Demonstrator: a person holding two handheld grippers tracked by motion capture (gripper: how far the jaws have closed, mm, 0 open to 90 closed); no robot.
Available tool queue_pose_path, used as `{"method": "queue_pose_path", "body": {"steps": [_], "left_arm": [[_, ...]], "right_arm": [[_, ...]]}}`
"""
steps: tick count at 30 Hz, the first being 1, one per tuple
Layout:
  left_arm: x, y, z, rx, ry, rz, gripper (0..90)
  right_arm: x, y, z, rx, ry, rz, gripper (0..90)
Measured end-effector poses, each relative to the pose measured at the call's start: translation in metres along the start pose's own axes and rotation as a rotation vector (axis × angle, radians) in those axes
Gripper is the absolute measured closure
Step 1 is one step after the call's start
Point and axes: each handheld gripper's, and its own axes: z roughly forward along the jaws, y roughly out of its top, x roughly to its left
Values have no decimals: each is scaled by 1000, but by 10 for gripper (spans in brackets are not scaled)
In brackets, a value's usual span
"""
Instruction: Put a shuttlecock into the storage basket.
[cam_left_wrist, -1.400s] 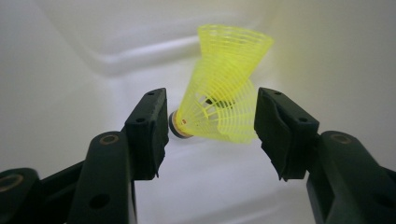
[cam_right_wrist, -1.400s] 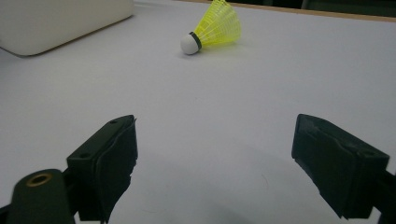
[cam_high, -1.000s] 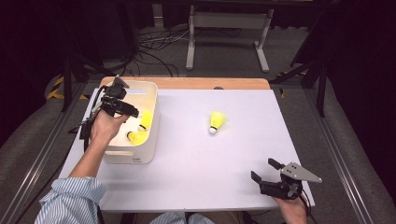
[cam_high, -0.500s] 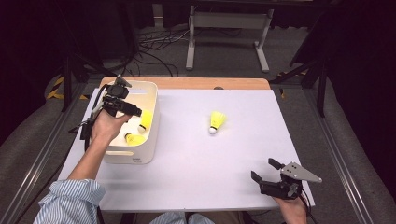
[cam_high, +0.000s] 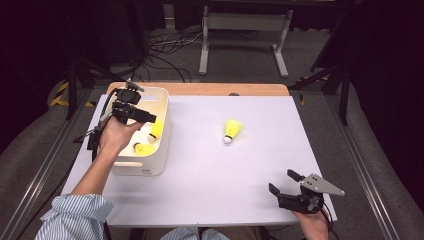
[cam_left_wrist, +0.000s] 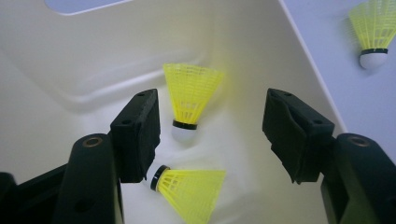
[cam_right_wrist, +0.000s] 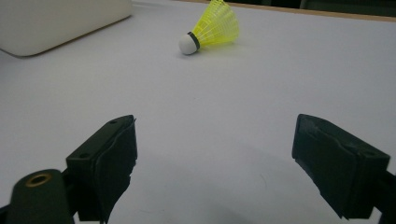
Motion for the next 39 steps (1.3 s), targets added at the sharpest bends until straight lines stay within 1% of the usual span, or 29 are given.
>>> {"method": "queue_pose_path", "body": {"steps": [2,5,13,16,18,25,39], "left_arm": [[-2,0,-2,-14,-7,-1,376],[-4,0,-4,-20,-18,1,381],[-13,0,-11,-37,-30,32,395],[-16,1,-13,-32,-37,46,395],[-19,2,-14,-42,-35,56,400],[-25,2,-13,-44,-43,84,400],[-37,2,-14,-58,-70,112,396]], "right_arm": [[0,0,0,0,0,0,144],[0,0,0,0,0,0,144],[0,0,0,0,1,0,144],[0,0,0,0,1,0,144],[0,0,0,1,1,2,144],[0,0,0,-1,1,6,144],[0,0,0,-3,3,6,144]]}}
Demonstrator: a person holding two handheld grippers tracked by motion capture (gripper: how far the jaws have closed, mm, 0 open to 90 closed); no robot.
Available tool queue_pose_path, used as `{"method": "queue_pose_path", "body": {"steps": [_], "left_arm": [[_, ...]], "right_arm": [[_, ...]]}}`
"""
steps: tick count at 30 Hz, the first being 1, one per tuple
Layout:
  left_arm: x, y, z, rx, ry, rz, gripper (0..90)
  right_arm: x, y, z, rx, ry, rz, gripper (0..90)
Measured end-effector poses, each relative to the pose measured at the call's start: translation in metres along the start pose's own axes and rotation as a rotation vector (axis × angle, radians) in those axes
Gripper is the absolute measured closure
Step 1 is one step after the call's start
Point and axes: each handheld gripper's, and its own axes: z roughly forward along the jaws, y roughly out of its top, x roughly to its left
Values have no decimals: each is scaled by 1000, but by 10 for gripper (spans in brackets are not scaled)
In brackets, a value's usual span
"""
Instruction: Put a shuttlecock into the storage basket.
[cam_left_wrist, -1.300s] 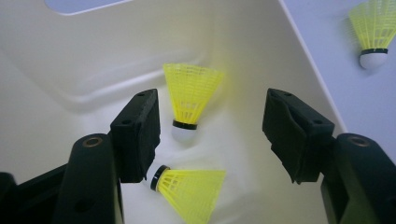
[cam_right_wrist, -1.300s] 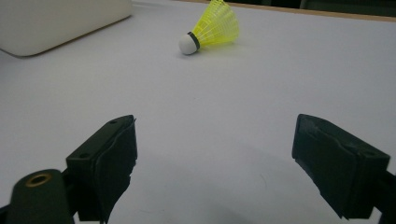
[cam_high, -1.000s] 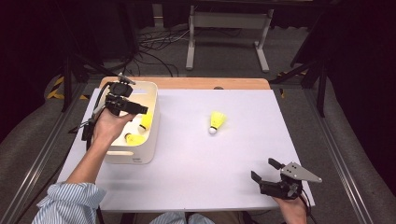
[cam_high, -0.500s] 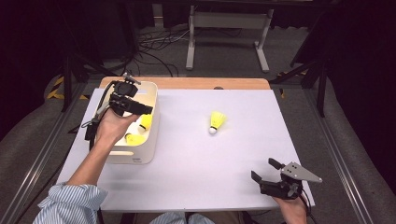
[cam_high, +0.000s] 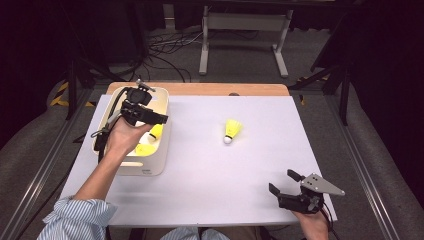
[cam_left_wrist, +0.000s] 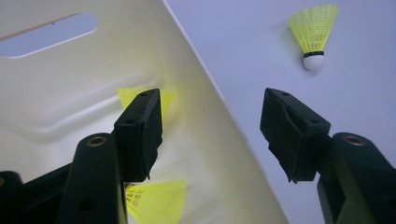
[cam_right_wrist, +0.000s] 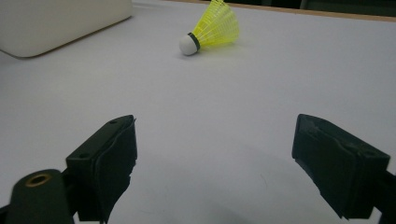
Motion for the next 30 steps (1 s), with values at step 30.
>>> {"method": "queue_pose_path", "body": {"steps": [30], "left_arm": [[-30,1,3,-21,-52,65,395]], "right_arm": [[-2,1,1,0,-10,12,145]]}}
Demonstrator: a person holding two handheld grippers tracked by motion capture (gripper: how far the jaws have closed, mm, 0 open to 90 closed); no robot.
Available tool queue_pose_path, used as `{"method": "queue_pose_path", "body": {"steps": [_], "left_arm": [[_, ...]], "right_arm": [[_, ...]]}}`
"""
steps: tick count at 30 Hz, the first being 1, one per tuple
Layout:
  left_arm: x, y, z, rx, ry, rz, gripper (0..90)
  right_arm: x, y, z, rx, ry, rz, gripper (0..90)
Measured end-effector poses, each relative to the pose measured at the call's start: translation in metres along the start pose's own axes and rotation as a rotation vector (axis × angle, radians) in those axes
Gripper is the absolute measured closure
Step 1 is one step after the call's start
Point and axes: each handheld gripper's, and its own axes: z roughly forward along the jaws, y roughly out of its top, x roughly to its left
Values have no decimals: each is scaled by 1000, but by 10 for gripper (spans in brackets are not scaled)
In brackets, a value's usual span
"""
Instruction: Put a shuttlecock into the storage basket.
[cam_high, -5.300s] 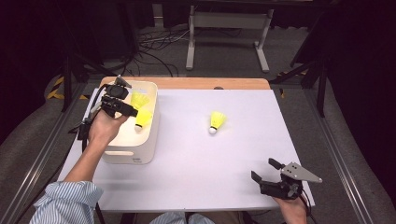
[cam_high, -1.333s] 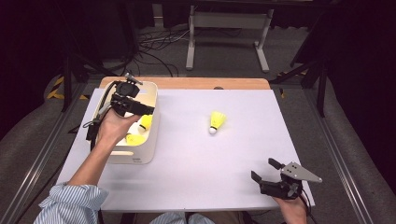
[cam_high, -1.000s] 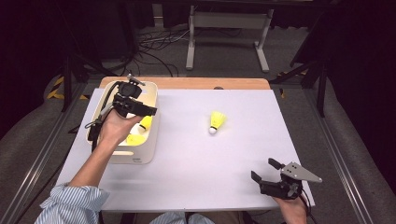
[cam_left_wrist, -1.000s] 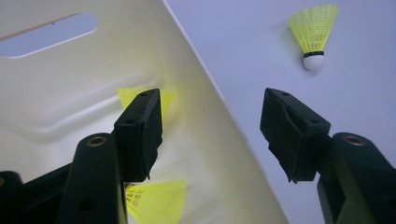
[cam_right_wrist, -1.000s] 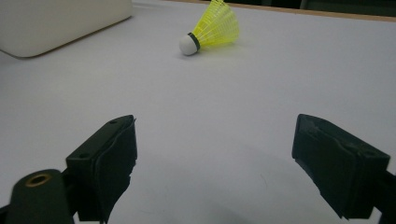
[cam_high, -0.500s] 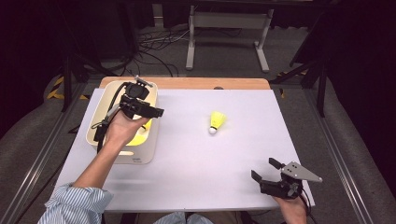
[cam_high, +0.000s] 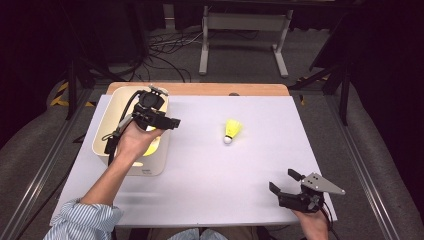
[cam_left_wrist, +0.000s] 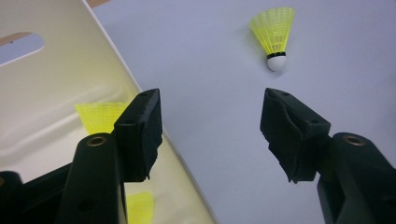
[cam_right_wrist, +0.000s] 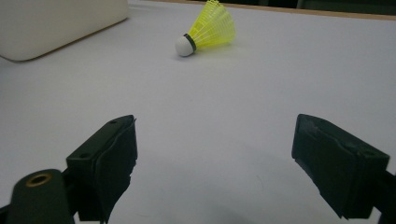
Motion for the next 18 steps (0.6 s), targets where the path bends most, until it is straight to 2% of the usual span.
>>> {"method": "queue_pose_path", "body": {"steps": [7,14,18], "left_arm": [[-6,-2,-1,-11,-5,13,394],[-16,-2,4,-12,-22,29,394],[-21,-3,5,-18,-18,35,393]], "right_arm": [[0,0,0,4,3,0,146],[0,0,0,3,5,1,146],[1,-1,0,1,9,-5,146]]}}
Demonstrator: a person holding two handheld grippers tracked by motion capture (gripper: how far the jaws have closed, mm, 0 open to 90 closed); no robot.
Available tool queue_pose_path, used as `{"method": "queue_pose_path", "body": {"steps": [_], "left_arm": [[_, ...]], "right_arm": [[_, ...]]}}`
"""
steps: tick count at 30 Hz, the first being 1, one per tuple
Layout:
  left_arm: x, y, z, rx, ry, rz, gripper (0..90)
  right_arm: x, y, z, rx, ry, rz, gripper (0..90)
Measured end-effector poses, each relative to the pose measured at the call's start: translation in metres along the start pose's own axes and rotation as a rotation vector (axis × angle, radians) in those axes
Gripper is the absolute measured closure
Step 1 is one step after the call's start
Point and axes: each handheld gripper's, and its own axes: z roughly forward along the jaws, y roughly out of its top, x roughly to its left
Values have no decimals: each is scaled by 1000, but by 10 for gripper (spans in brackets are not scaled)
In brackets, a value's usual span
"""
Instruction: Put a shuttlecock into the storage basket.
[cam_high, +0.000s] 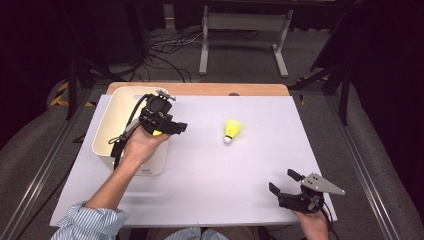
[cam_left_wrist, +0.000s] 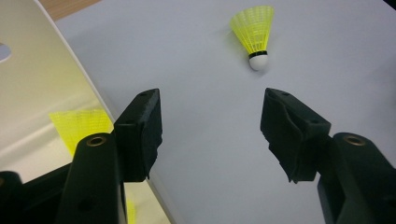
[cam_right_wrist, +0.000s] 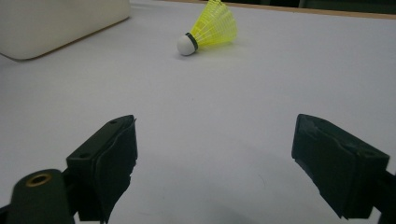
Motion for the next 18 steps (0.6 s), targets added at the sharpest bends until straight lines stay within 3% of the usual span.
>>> {"method": "queue_pose_path", "body": {"steps": [18], "left_arm": [[-19,-4,15,-1,-18,31,378]], "right_arm": [[0,0,0,-1,12,-11,145]]}}
